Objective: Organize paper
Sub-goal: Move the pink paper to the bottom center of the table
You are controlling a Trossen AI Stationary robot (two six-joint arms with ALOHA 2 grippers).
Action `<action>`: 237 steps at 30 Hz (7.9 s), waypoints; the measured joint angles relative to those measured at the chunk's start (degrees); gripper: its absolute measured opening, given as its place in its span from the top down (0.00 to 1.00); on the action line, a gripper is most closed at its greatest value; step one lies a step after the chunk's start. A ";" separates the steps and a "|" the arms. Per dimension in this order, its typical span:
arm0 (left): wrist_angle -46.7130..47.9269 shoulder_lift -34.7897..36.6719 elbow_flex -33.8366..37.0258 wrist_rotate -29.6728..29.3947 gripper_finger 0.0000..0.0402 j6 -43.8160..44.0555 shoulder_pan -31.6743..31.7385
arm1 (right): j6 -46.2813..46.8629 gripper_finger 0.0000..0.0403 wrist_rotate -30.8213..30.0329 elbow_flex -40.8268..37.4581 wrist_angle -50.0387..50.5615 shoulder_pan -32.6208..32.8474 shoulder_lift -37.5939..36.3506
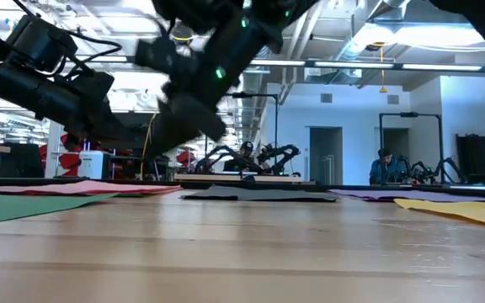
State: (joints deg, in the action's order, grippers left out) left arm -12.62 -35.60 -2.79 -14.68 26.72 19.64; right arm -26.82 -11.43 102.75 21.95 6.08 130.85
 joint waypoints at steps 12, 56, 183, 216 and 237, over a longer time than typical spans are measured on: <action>0.67 0.03 0.00 0.97 1.00 0.53 0.00 | -9.33 0.82 -7.27 0.15 -9.32 -2.09 7.23; 2.83 0.02 0.02 0.81 1.00 -0.58 0.00 | -10.97 1.00 -5.15 0.12 -8.86 0.08 5.29; 6.05 0.03 0.04 3.56 1.00 3.99 0.02 | 24.82 1.00 2.63 8.10 42.49 35.68 -2.30; 10.25 0.01 0.02 4.00 1.00 5.44 0.01 | 69.75 1.00 -18.06 4.60 45.31 30.69 -2.23; 10.85 0.01 0.02 4.36 1.00 6.62 0.02 | 81.79 1.00 -20.03 -8.12 20.87 23.05 -2.23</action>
State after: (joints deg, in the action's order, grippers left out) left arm -1.77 -35.59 -2.76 -10.33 33.34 19.66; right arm 54.97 -31.47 94.63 42.82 29.14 128.62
